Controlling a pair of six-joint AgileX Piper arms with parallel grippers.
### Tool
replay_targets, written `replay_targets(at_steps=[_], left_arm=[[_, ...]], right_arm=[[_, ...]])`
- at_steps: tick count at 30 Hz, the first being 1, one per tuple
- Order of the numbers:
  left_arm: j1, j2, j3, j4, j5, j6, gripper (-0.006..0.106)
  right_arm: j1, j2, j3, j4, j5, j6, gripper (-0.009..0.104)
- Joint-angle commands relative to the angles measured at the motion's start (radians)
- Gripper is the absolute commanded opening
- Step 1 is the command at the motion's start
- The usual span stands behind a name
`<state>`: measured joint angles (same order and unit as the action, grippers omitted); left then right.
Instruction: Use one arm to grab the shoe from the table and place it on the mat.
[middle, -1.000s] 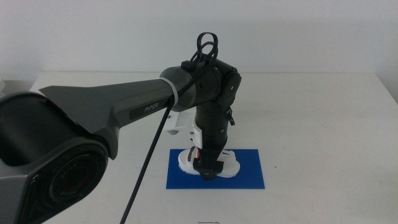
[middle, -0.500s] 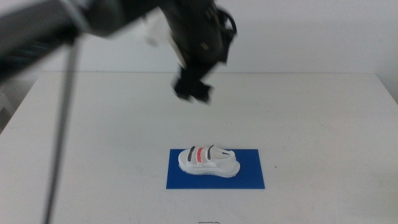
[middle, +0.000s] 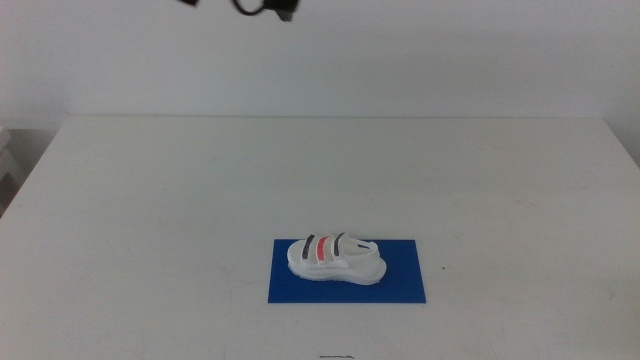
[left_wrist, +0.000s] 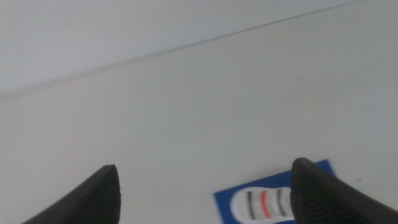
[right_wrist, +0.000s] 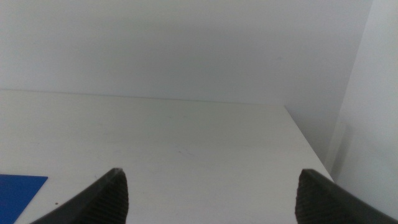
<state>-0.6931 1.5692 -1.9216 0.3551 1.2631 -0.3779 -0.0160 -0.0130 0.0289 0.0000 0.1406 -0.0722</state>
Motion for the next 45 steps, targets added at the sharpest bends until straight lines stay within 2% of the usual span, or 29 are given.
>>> replay_targets(at_steps=[1,5,8,13,16,20,24,27,30,33,36,41,45], left_arm=[[-0.001,-0.075,-0.027,0.037,0.056,0.131,0.094],[0.018,-0.159,0.012,0.029,-0.005,0.176,0.094],[0.098,-0.256,0.136,-0.047,-0.165,0.182,0.094],[0.290,-0.482,0.518,-0.273,-0.506,0.215,0.094],[0.385,-0.655,0.772,-0.364,-0.716,0.234,0.094],[0.501,-0.894,1.114,-0.432,-0.990,0.235,0.094],[0.582,-1.154,1.390,-0.442,-1.157,0.235,0.094],[0.586,-1.298,1.525,-0.405,-1.189,0.242,0.094],[0.586,-1.400,1.617,-0.405,-1.210,0.237,0.094],[0.601,-1.459,1.696,-0.400,-1.228,0.234,0.094],[0.682,-1.498,1.757,-0.401,-1.228,0.291,0.094],[0.862,-1.533,1.846,-0.486,-1.232,0.332,0.094],[0.929,-1.569,1.910,-0.494,-1.295,0.332,0.094]], right_arm=[[0.002,-0.019,-0.019,-0.009,-0.076,-0.004,0.094],[0.002,-0.019,-0.019,-0.009,-0.076,-0.004,0.094],[0.002,-0.019,-0.019,-0.009,-0.076,-0.004,0.094],[0.002,-0.019,-0.019,-0.009,-0.076,-0.004,0.094],[0.002,-0.019,-0.019,-0.009,-0.076,-0.004,0.094],[0.002,-0.019,-0.019,-0.009,-0.076,-0.004,0.094],[0.002,-0.019,-0.019,-0.009,-0.076,-0.004,0.094],[0.002,-0.019,-0.019,-0.009,-0.076,-0.004,0.094],[0.002,-0.019,-0.019,-0.009,-0.076,-0.004,0.094],[0.002,-0.019,-0.019,-0.009,-0.076,-0.004,0.094],[0.002,-0.019,-0.019,-0.009,-0.076,-0.004,0.094],[0.002,-0.019,-0.019,-0.009,-0.076,-0.004,0.094],[0.002,-0.019,-0.019,-0.009,-0.076,-0.004,0.094]])
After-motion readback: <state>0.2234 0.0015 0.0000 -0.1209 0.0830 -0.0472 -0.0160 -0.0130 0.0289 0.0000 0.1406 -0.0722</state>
